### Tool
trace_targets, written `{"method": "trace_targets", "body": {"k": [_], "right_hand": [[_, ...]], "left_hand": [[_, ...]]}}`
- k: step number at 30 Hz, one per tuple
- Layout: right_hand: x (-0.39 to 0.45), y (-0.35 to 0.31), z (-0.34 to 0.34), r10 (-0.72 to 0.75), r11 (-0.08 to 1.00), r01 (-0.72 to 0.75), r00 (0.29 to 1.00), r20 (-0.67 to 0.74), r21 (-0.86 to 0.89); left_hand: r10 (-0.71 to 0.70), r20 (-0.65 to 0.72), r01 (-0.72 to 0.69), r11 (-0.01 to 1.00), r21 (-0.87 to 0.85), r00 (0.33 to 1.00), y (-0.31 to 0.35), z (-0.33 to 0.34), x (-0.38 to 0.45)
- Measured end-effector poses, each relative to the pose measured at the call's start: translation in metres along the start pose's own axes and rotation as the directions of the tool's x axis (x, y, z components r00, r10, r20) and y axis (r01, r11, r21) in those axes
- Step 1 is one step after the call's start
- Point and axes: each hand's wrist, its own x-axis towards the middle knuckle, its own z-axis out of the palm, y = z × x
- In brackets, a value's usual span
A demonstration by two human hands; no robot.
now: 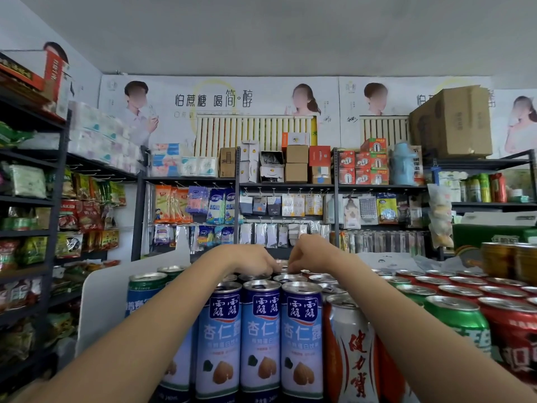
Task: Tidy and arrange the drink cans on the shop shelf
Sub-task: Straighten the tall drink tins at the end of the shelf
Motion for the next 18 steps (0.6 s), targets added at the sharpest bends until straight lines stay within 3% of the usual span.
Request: {"method": "trace_targets", "body": {"k": [3, 12, 18], "right_hand": [[0.001, -0.003, -0.003, 0.002, 0.997, -0.003, 1.000, 0.008, 0.079], [0.004, -0.006, 0.000, 0.024, 0.999, -0.024, 1.000, -0.018, -0.021], [-0.013, -0.012, -0.038, -0.052, 0.988, 0.070, 0.990, -0.131, 0.139]], "left_hand": [[-0.004, 0.009, 0.004, 1.000, 0.002, 1.000, -0.001, 0.000, -0.001], [0.027, 0.035, -0.029, 0.998, 0.055, 0.999, 0.003, -0.001, 0.002], [0.005, -0.211, -0.043, 0.984, -0.173, 0.977, -0.030, -0.026, -0.016]]}}
